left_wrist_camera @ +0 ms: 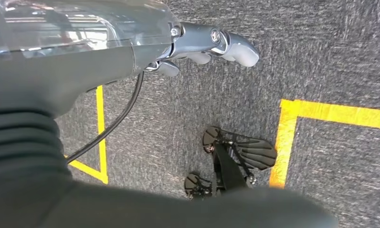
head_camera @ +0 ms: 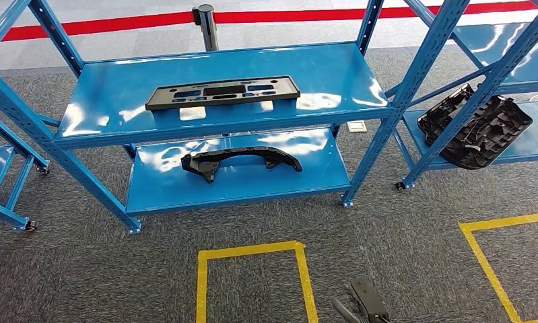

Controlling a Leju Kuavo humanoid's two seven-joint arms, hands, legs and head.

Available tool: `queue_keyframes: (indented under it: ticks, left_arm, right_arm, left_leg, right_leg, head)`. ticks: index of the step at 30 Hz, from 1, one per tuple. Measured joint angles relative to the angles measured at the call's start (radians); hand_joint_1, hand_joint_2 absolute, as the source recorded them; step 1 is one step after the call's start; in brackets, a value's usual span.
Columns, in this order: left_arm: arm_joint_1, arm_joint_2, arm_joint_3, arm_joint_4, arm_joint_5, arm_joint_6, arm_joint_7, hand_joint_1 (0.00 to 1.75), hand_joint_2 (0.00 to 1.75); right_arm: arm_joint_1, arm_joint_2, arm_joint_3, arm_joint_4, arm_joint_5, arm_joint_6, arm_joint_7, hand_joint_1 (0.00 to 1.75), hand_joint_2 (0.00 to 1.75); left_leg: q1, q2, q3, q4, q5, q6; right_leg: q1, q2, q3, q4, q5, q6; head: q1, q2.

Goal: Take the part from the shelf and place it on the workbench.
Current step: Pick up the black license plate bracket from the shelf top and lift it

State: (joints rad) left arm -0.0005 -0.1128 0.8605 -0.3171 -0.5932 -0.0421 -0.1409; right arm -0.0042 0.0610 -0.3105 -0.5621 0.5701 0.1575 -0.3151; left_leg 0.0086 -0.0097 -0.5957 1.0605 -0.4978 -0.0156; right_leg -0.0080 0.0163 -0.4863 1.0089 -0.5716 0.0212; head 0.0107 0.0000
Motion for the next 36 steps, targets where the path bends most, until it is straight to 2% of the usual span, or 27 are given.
queue_keyframes:
  ticks: [1,5,36]
  left_arm:
    - [-0.002,-0.002,0.012,0.002,-0.007,0.000,-0.002,0.00,0.00]
    - [-0.010,-0.010,0.060,0.009,-0.033,-0.006,-0.008,0.00,0.00]
    - [-0.067,-0.061,0.357,0.050,-0.222,-0.037,-0.068,0.00,0.00]
  right_arm:
    - [-0.002,0.000,0.016,-0.027,-0.011,0.006,-0.010,0.00,1.75]
    - [-0.009,-0.001,0.084,-0.144,-0.052,0.031,-0.047,0.00,0.00]
    - [-0.076,-0.030,0.648,-1.089,-0.388,0.230,-0.294,0.00,0.00]
  left_leg:
    - [0.000,0.000,0.000,0.000,0.000,0.000]
    - [0.000,0.000,0.000,0.000,0.000,0.000]
    - [0.000,0.000,0.001,0.000,0.000,0.000]
  right_leg:
    - [0.000,0.000,0.000,0.000,0.000,0.000]
    - [0.000,0.000,0.000,0.000,0.000,0.000]
    - [0.000,0.000,0.001,0.000,0.000,0.000]
  head:
    - [0.000,0.000]
    - [0.000,0.000]
    - [0.000,0.000]
